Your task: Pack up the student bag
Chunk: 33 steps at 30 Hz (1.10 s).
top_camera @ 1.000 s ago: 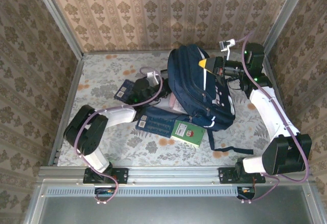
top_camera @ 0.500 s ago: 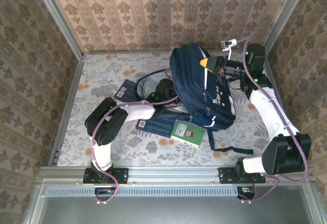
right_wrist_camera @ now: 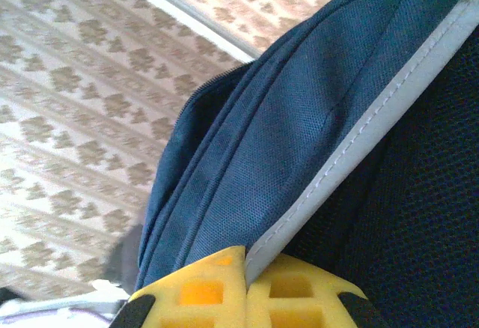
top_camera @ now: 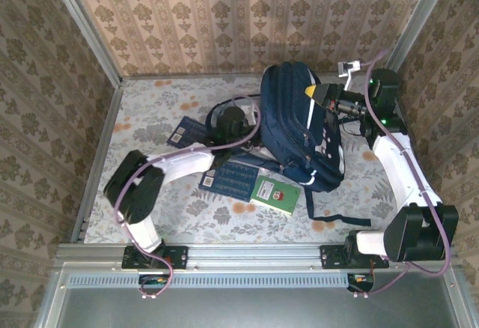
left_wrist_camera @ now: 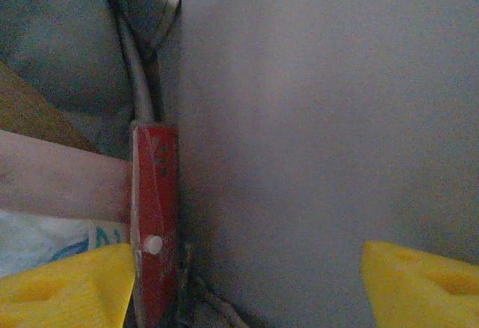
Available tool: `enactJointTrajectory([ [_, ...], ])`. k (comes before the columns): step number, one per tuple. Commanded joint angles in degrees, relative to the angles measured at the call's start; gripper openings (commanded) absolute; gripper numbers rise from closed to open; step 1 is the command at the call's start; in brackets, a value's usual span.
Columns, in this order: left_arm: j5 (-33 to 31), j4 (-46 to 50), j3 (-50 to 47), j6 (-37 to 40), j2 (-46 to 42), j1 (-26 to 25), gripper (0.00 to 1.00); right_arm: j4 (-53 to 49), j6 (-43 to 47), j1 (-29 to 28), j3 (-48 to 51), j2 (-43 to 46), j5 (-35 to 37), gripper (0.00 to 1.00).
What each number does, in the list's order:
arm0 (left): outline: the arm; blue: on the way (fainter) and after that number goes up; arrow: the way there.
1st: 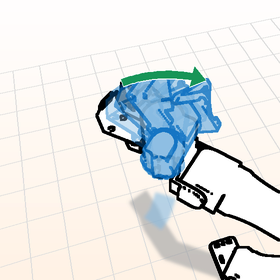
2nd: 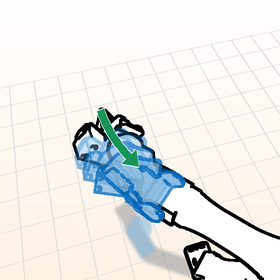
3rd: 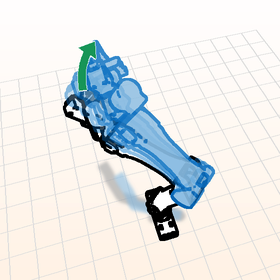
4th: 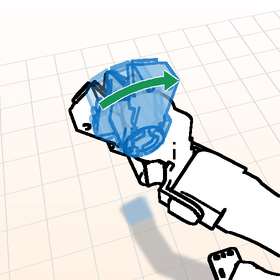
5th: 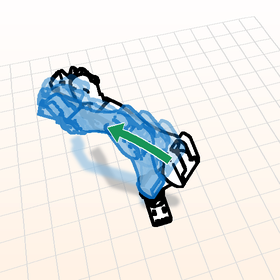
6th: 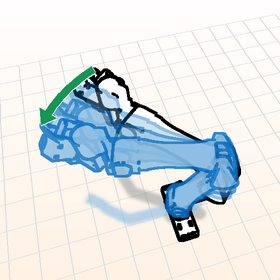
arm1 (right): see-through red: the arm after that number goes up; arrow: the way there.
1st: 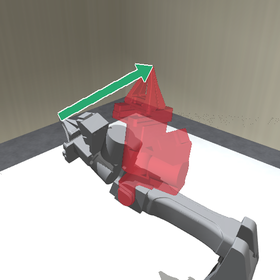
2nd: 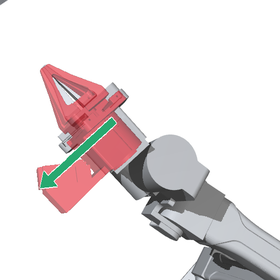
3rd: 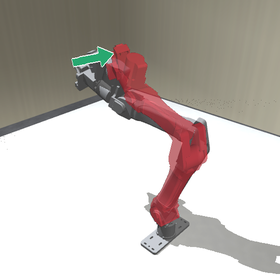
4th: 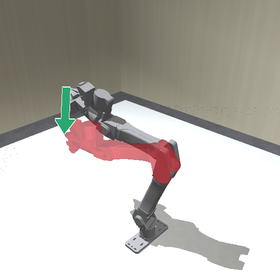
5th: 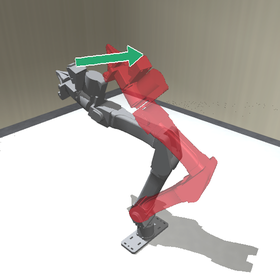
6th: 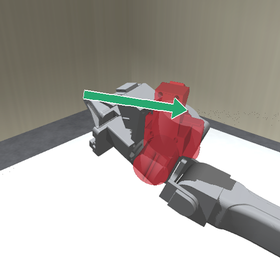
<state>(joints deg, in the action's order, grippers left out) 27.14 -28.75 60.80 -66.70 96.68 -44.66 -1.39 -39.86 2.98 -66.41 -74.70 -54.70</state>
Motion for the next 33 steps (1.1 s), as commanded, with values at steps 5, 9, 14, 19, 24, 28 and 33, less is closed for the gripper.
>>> enactJointTrajectory([
  [5,-0.2,12.6,-3.4,8.9,-13.3,4.8,0.82,-17.9,20.5,0.8,-15.4,1.1,11.9,0.00],
  [9,-2.0,22.3,-3.1,13.6,-19.0,7.3,0.82,-24.6,25.1,0.7,-21.3,-0.9,15.8,0.00],
  [14,-5.4,33.1,-3.8,19.6,-24.8,10.2,0.81,-26.7,29.1,-0.3,-20.3,-1.4,19.9,0.00],
  [19,-7.3,37.8,-7.5,21.8,-29.0,12.1,0.81,-31.2,36.1,-3.7,-19.1,-2.3,33.5,0.00],
  [24,-6.8,38.7,-11.6,21.0,-31.8,14.5,0.80,-31.3,39.2,-6.7,-15.8,-3.1,48.5,0.00],
  [28,-7.0,40.3,-12.6,21.1,-32.7,15.0,0.80,-29.7,36.9,-6.9,-11.9,-3.9,48.4,0.00],
  [33,-7.3,42.3,-12.6,21.8,-33.1,15.1,0.80,-26.0,32.6,-9.3,-7.1,-4.6,53.4,0.25],
])
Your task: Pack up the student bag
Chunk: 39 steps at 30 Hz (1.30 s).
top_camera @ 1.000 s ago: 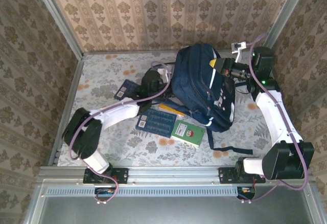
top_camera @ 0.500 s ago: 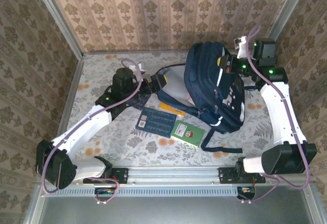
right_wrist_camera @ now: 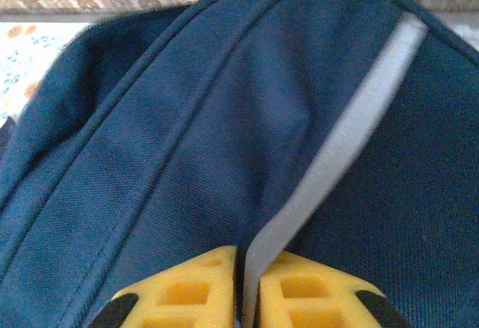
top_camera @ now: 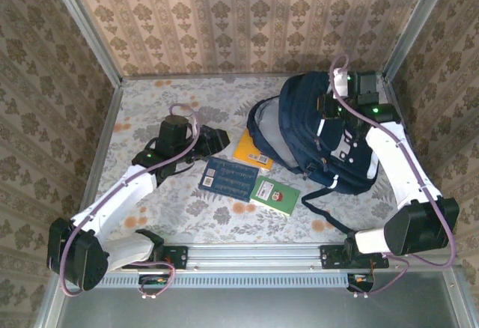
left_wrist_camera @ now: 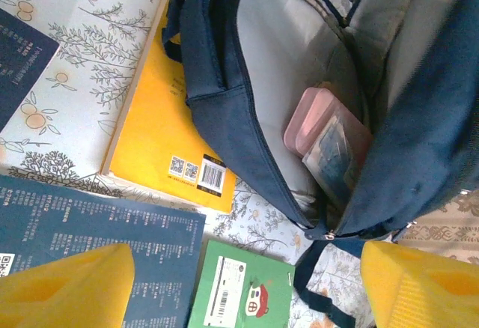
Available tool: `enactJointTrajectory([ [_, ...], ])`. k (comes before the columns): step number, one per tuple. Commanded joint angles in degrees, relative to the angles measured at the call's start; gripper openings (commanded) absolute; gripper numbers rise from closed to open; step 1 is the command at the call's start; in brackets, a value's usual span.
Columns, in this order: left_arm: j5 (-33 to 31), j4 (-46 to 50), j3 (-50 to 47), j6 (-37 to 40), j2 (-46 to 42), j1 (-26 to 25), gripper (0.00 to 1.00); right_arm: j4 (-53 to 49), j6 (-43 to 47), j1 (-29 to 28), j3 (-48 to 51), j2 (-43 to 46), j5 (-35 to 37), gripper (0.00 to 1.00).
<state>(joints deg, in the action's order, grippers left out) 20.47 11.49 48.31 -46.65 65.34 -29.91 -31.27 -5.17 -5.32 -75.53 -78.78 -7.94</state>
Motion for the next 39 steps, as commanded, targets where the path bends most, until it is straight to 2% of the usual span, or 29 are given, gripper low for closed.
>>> enactJointTrajectory([
  [1,-0.7,2.6,-0.2,1.9,-1.9,0.4,0.80,4.4,-3.1,-1.2,2.6,-0.5,8.4,0.29],
  [4,-0.8,4.5,-0.3,3.0,-3.0,0.4,0.80,5.3,-6.0,-1.8,4.0,0.6,12.7,0.42],
  [6,-1.0,5.1,-1.3,3.2,-3.9,0.4,0.80,4.2,-7.2,-3.0,3.6,1.8,14.8,0.46],
  [12,0.8,5.0,-4.0,3.7,-3.5,-0.9,0.80,2.2,-14.8,-11.0,9.2,10.1,15.6,0.46],
  [16,-0.8,8.0,-2.3,7.2,-0.8,-5.9,0.80,2.0,-25.4,-18.5,20.3,17.0,14.7,0.44],
  [18,-1.8,9.1,-1.2,9.0,1.3,-9.1,0.80,1.8,-28.6,-24.2,26.2,20.3,14.9,0.41],
  [21,-2.8,8.6,-0.5,10.4,5.1,-13.4,0.80,1.9,-33.5,-29.8,34.1,25.3,15.0,0.41],
  [24,-2.7,6.1,0.4,11.1,10.2,-17.2,0.78,2.7,-39.2,-30.7,41.8,30.6,12.0,0.41],
  [28,-3.4,5.1,3.8,13.2,17.8,-20.8,0.76,2.6,-42.9,-30.7,48.6,36.1,11.9,0.43],
  [35,-5.1,2.3,5.0,13.1,24.7,-22.3,0.74,12.3,-54.8,-30.7,58.9,39.5,7.2,0.49],
  [39,-6.7,1.9,4.4,12.9,26.1,-22.4,0.74,17.0,-57.9,-30.7,62.1,40.5,7.4,0.50],
])
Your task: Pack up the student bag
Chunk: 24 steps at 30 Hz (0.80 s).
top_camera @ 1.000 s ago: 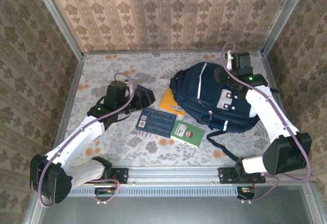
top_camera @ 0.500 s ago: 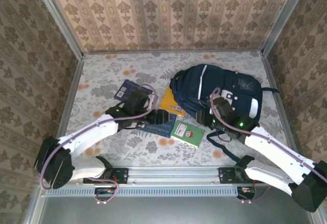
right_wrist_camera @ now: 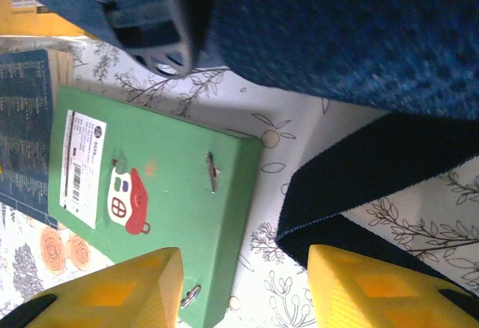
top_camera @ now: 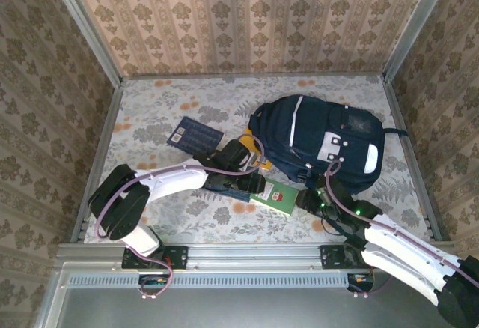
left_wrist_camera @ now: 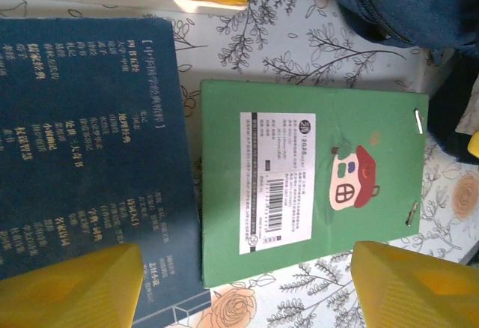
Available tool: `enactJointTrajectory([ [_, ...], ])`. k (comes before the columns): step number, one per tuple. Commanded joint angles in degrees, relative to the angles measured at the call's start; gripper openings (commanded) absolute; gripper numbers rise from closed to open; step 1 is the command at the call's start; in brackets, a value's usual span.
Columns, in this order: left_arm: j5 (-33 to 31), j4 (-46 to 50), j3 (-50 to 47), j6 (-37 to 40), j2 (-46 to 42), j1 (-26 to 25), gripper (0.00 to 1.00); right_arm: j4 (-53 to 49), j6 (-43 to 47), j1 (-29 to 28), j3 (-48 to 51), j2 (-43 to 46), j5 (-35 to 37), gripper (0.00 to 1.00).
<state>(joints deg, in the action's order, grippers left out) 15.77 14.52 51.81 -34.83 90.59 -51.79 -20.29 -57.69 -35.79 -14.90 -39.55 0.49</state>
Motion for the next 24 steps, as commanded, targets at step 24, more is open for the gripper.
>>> enactJointTrajectory([
  [24,1.5,-8.9,-0.3,-2.3,9.1,-2.9,0.68,27.6,-9.9,1.8,7.5,-9.7,-9.5,0.49],
])
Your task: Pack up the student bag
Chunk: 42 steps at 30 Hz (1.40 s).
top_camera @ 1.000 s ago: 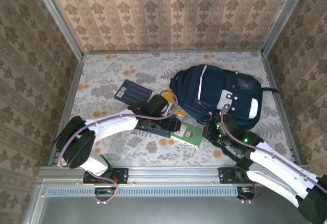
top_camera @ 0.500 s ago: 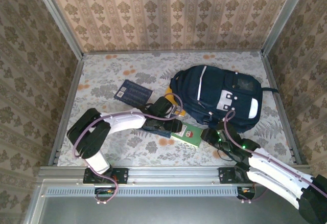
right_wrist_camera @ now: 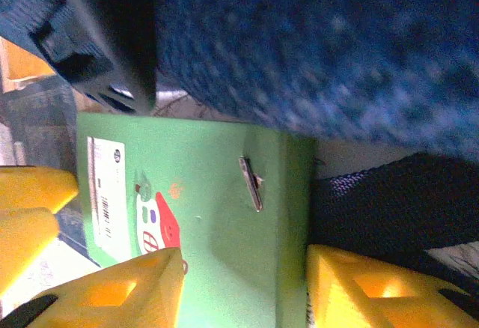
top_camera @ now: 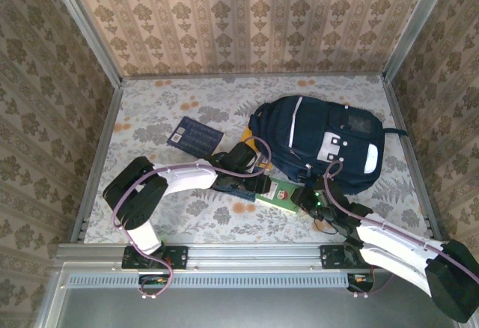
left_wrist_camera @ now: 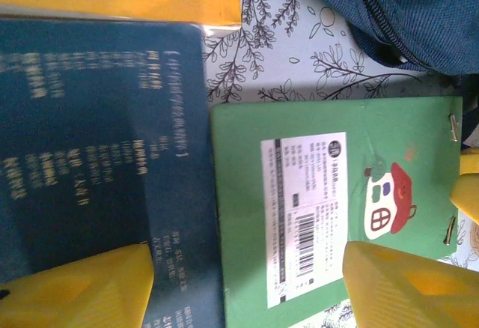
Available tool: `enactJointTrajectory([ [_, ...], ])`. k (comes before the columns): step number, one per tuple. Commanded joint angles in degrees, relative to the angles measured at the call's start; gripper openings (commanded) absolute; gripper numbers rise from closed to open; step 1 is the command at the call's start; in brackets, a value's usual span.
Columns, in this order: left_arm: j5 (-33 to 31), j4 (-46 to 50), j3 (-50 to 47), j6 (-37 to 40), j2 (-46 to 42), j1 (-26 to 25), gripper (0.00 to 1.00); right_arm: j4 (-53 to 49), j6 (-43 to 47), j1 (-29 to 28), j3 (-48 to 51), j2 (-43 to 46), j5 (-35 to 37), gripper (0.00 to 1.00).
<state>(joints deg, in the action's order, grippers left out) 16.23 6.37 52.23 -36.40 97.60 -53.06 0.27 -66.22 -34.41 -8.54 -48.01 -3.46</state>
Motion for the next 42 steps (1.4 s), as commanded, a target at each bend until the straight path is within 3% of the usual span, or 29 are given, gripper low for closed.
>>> enactJointTrajectory([
  [1,1.0,-0.7,-0.8,-0.8,2.2,-1.8,0.68,8.3,-1.3,0.7,1.0,-1.4,-6.6,0.49],
  [12,-0.1,-1.1,-1.6,-1.3,1.8,-2.6,0.65,15.6,-3.0,5.2,-0.3,3.2,-14.0,0.40],
  [36,1.3,-3.5,-2.9,-2.6,2.6,-2.7,0.62,31.8,-5.1,5.2,1.9,-5.5,-19.2,0.39],
  [42,0.8,-3.0,-2.9,-2.3,2.2,-2.7,0.62,27.7,-3.6,5.2,0.2,-5.9,-18.6,0.35],
])
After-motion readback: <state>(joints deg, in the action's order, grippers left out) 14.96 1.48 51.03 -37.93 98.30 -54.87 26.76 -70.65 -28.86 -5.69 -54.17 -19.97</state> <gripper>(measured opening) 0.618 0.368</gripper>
